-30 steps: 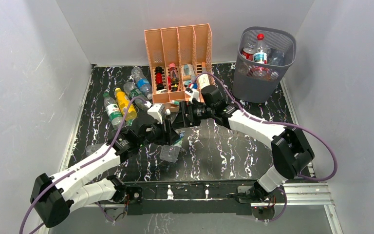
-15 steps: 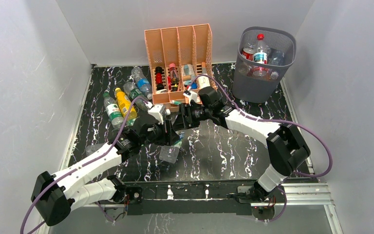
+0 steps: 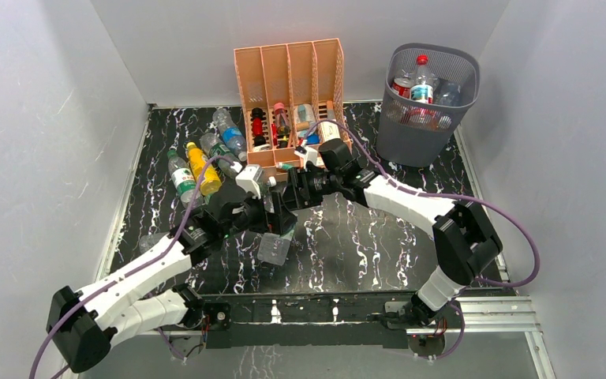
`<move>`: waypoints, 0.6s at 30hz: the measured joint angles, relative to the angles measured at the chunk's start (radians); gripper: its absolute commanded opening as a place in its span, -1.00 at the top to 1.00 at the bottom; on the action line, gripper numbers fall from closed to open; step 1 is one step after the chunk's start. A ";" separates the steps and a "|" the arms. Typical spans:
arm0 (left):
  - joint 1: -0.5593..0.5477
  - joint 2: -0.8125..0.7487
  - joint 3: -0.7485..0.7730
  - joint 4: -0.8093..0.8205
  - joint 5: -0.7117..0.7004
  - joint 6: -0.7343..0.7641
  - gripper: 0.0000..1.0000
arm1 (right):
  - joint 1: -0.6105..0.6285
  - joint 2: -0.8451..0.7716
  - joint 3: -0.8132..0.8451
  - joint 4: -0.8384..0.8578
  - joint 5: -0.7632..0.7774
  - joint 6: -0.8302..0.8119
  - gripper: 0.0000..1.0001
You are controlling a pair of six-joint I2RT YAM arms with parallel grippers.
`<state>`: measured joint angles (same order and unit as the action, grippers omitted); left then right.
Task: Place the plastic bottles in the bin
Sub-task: Pick up the plastic bottle at the center of the board.
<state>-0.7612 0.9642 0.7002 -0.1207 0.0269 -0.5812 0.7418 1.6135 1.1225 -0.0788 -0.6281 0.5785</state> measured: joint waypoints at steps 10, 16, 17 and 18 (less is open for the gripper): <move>0.000 -0.144 0.025 -0.031 -0.039 -0.002 -0.96 | -0.084 -0.003 0.090 -0.116 0.053 -0.071 -0.18; 0.000 -0.193 0.030 -0.056 -0.068 -0.002 -0.96 | -0.292 -0.010 0.230 -0.231 0.080 -0.119 -0.18; 0.000 -0.192 0.030 -0.061 -0.071 -0.002 -0.96 | -0.328 -0.010 0.268 -0.245 0.084 -0.126 -0.18; 0.000 -0.192 0.030 -0.065 -0.071 -0.003 -0.96 | -0.365 -0.011 0.309 -0.261 0.088 -0.133 -0.18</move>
<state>-0.7612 0.7727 0.7303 -0.1860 -0.0444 -0.5838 0.3771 1.6020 1.4311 -0.3393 -0.5404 0.4454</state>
